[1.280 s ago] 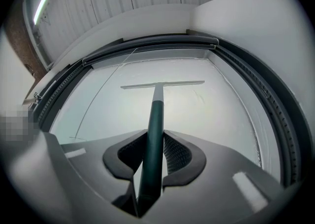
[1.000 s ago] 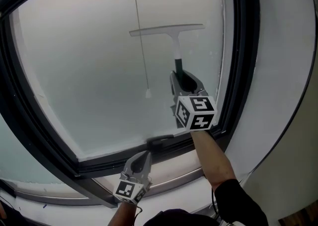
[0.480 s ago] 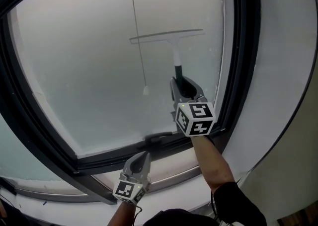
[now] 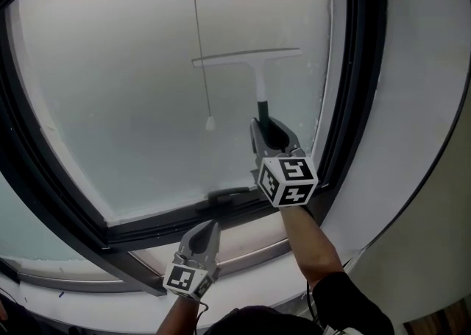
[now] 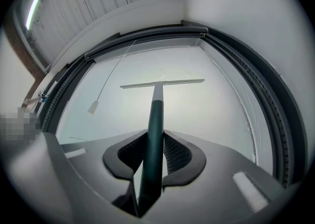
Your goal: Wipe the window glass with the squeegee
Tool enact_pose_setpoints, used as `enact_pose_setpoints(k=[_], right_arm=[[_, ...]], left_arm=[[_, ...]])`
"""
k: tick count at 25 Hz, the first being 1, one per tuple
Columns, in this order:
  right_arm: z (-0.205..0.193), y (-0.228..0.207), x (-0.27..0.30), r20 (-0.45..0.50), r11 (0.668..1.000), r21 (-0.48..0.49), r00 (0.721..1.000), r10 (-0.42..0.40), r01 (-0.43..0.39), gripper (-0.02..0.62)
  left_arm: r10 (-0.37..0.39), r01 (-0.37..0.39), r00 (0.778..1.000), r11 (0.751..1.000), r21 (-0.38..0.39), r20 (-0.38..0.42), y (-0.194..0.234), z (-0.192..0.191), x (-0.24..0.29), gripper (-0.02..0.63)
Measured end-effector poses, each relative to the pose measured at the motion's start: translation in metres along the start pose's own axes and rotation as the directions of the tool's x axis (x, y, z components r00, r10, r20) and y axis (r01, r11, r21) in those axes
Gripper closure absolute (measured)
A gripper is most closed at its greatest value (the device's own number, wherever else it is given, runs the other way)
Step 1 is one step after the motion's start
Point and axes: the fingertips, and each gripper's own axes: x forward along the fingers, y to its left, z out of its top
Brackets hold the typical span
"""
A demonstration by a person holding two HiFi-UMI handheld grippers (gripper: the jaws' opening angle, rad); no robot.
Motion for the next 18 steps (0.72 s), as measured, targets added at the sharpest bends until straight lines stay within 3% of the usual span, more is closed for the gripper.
enact_pose_setpoints(k=[18], right_arm=[[-0.059, -0.002, -0.027, -0.097, 1.0, -0.005, 0.995, 0.0, -0.001, 0.503]], left_arm=[[0.009, -0.01, 1.0, 1.0, -0.026, -0.011, -0.004, -0.014, 0.009, 0.607]])
